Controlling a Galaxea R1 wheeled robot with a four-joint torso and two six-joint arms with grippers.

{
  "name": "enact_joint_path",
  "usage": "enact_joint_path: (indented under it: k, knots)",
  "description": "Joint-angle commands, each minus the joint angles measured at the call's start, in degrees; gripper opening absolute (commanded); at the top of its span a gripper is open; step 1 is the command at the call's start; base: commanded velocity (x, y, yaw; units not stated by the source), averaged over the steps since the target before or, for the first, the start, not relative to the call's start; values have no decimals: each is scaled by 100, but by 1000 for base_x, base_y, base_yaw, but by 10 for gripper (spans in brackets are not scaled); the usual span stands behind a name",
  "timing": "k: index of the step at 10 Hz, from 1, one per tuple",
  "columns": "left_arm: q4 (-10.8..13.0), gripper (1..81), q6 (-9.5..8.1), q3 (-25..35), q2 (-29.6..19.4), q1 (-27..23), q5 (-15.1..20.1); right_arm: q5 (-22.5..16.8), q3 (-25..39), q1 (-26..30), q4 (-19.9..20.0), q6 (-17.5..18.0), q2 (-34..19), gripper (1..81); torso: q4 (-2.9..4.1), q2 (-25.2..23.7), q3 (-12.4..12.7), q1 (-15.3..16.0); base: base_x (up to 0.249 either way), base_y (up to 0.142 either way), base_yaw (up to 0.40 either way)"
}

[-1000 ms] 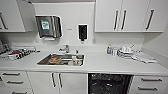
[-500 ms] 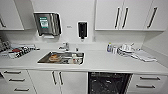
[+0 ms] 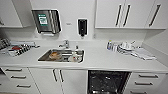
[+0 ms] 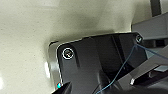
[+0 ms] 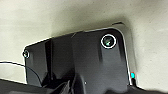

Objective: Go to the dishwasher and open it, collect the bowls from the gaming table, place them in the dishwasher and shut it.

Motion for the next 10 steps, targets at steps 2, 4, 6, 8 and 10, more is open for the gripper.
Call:
enact_joint_path:
  k: [2,4,6,8,10]
  knots:
    - [-83,811,-25,-345,119,-124,184,-450,-86,142,-21,-65,-89,811,0,765,276,-494,0,0,0]
    - [-74,811,-17,-670,444,-45,184,-117,-86,80,14,-56,-2,811,0,1093,621,-704,0,0,0]
    - [-65,811,-17,-1058,744,34,175,-28,-104,71,14,-56,34,811,0,1397,821,-898,0,0,0]
    - [-65,811,-17,-1428,1017,69,175,86,-104,27,14,-56,60,811,0,1821,1169,-1180,0,0,0]
    - [-74,811,-17,-1761,1297,95,175,121,-130,-26,-21,-56,104,811,0,2239,1426,-1456,0,0,0]
